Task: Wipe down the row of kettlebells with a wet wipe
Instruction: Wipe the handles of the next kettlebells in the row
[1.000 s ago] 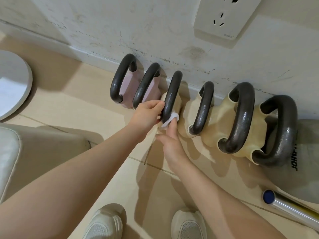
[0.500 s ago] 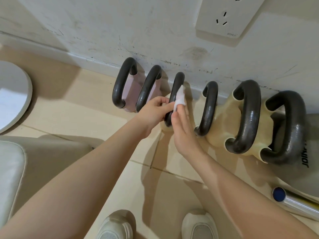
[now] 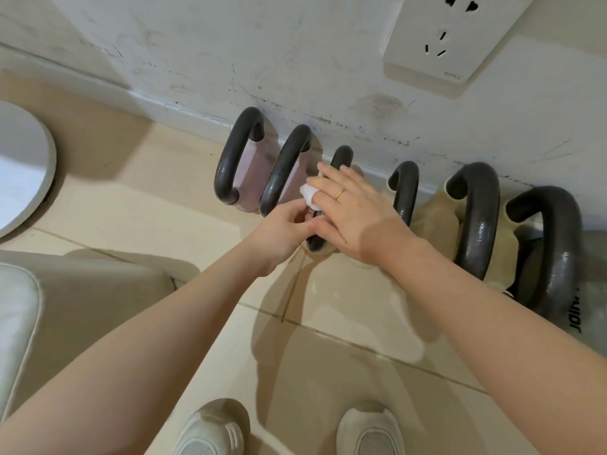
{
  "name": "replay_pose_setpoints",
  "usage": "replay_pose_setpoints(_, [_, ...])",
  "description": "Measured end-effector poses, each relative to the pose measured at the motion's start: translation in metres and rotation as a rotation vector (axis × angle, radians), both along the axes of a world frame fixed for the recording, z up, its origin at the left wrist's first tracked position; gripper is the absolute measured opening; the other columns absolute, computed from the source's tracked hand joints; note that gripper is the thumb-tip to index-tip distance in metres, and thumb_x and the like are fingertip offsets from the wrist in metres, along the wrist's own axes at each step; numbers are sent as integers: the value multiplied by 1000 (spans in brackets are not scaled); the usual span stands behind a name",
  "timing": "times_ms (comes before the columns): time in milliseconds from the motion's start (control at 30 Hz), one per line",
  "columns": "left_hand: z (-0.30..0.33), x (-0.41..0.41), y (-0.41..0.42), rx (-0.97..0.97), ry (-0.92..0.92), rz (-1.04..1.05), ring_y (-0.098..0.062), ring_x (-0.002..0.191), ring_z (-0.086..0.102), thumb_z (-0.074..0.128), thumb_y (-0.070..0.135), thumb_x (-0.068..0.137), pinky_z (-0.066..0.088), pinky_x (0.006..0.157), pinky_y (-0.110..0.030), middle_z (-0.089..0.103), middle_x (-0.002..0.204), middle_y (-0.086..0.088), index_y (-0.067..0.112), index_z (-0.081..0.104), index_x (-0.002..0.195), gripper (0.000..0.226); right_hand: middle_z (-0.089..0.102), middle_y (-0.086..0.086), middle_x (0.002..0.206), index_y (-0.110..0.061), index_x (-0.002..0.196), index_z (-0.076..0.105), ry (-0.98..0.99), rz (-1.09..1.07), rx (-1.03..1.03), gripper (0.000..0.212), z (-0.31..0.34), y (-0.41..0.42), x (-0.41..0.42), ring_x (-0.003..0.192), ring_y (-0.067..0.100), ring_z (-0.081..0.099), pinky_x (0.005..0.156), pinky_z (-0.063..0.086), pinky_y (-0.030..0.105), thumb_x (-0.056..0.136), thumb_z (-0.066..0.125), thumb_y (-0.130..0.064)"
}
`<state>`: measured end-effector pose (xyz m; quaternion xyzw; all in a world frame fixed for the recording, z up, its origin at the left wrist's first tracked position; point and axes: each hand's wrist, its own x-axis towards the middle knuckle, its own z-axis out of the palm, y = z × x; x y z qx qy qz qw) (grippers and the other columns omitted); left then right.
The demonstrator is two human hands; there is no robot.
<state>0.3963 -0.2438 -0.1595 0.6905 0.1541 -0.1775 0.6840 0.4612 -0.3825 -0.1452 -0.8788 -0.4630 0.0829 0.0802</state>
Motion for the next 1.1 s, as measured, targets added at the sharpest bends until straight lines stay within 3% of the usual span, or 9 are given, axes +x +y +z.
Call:
replay_pose_setpoints(67, [-1,-6,3,2,-3,-33,-26,78,42,64,35,78,39,76,-41,48,85,-12,-4,57,97,44,56,12,132,-4,117,60,-61,20,53,55,-1,-2,1,134,29,40,114,16,38,92,29,-42])
replay_pose_setpoints(167, [-4,-19,6,-55,-1,-47,-26,84,47,60,24,86,42,78,-36,48,90,-13,16,62,99,15,55,11,132,-5,117,59,-42,-129,161,47,4,0,8,133,29,40,114,17,39,94,28,-32])
replay_pose_setpoints(333, [-6,-33,11,-104,4,-60,-24,90,52,57,23,81,44,86,-30,51,94,-15,20,60,109,28,58,9,124,-6,106,60,94,-274,296,33,4,11,9,128,28,44,106,34,40,97,33,-22])
replay_pose_setpoints(433, [-5,-36,12,-107,-1,-63,-25,91,51,57,23,81,44,86,-31,49,94,-15,21,61,108,27,59,4,89,-13,75,51,228,-462,434,30,3,13,10,89,22,50,72,32,28,99,34,-17])
replay_pose_setpoints(533, [-7,-41,14,-106,-3,-77,-24,90,50,57,23,82,41,89,-34,49,95,-14,17,61,108,27,38,-4,62,-16,63,42,431,-705,480,37,6,10,14,69,20,40,65,26,30,100,34,-17])
replay_pose_setpoints(667, [-10,-51,20,-138,2,-123,-23,92,52,56,20,84,45,89,-24,51,97,-16,19,61,110,27,62,22,94,2,95,61,768,-867,587,36,12,18,13,96,36,57,87,45,43,98,37,-24])
replay_pose_setpoints(800, [-9,-54,27,-121,3,-143,-23,94,55,54,19,85,47,89,-22,58,99,-16,11,60,113,30,62,17,100,-17,92,65,917,-1012,611,26,11,24,11,104,35,56,82,43,33,95,40,-26])
replay_pose_setpoints(933, [-6,-52,28,-144,-7,-154,-24,95,57,55,18,85,49,90,-27,61,101,-19,21,64,105,22,67,3,105,-29,95,67,935,-894,733,26,10,23,3,106,18,58,94,44,31,96,41,-33])
replay_pose_setpoints(1100, [-8,-49,21,-137,-24,-166,-17,91,55,56,20,84,45,91,-28,58,96,-14,29,64,99,19,52,9,66,-10,69,53,728,-902,644,37,5,21,3,70,22,46,70,35,32,97,37,-27])
